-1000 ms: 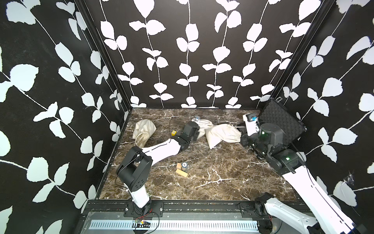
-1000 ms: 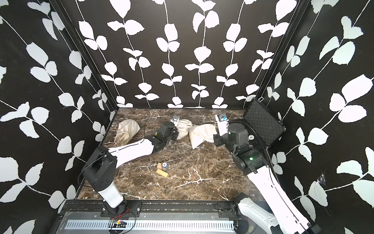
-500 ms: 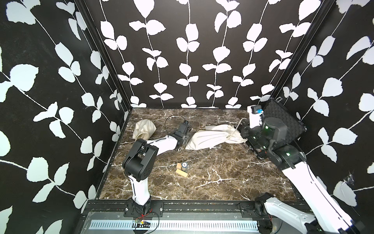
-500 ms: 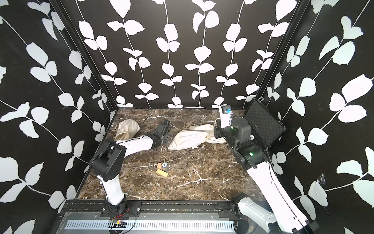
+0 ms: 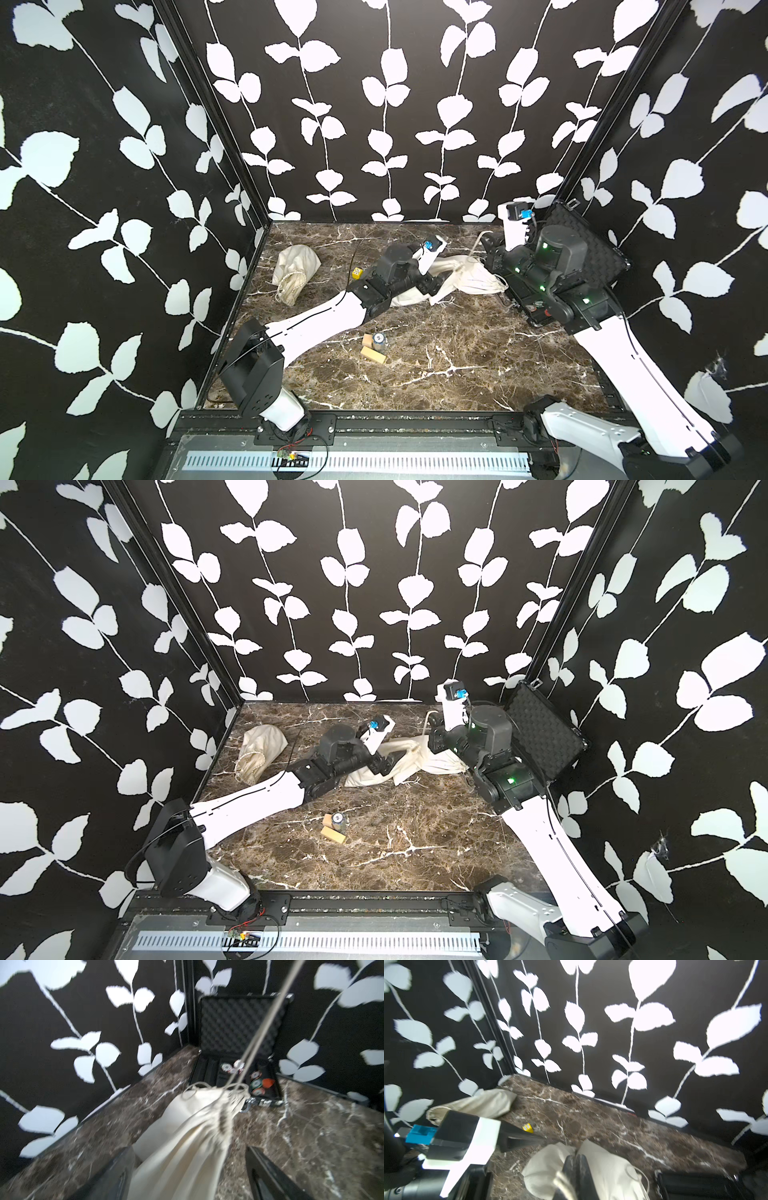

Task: Close the soil bag
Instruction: Frap the soil bag at the center of the board.

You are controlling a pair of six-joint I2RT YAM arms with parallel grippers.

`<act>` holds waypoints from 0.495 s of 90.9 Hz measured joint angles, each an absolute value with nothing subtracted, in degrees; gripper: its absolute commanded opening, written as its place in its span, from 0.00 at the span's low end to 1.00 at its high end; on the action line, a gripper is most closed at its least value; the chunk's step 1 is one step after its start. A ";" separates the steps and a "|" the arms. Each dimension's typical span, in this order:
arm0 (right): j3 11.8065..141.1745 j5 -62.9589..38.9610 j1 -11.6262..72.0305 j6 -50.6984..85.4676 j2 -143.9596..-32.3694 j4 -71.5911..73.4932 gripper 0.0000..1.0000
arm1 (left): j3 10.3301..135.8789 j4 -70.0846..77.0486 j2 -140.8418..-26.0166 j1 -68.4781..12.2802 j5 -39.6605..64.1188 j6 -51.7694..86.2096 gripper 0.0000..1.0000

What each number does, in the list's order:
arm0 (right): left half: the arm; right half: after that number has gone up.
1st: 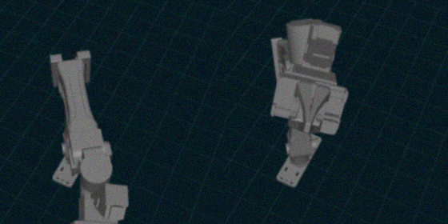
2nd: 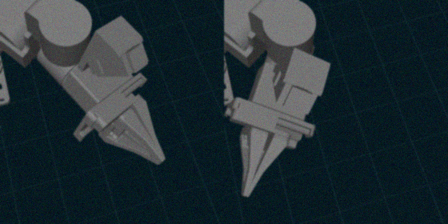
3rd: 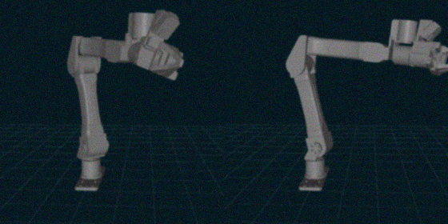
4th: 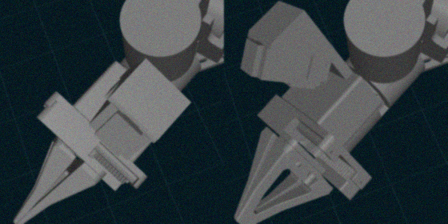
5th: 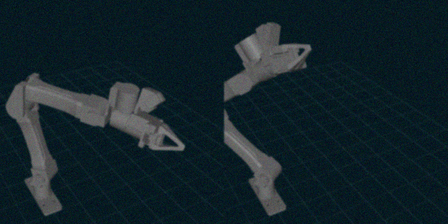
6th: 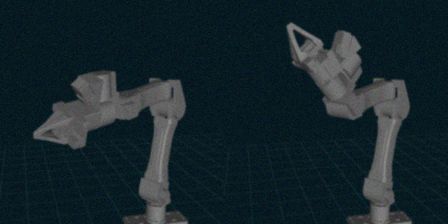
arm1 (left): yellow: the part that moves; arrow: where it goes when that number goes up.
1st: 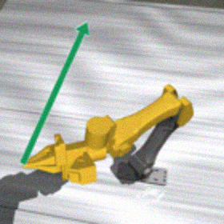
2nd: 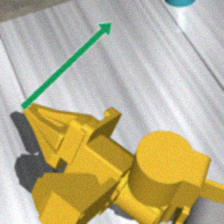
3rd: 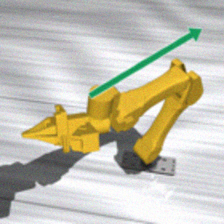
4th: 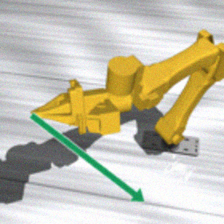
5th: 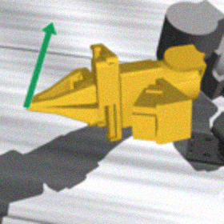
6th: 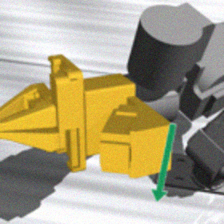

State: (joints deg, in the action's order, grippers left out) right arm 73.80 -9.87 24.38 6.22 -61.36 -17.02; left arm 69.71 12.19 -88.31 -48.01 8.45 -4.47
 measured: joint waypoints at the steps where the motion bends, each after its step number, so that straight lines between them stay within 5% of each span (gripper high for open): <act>1: 74.02 -10.07 24.38 6.20 -61.36 -17.06 0.00 | 70.13 12.25 -88.33 -47.97 8.84 -4.47 0.86; 15: 76.71 -12.88 24.86 5.98 -61.91 -17.21 0.00 | 75.53 12.75 -88.51 -47.53 15.33 -4.47 0.80; 45: 79.05 -15.66 26.98 5.10 -65.17 -17.34 0.00 | 88.88 8.32 -93.49 -47.48 19.55 -6.42 0.46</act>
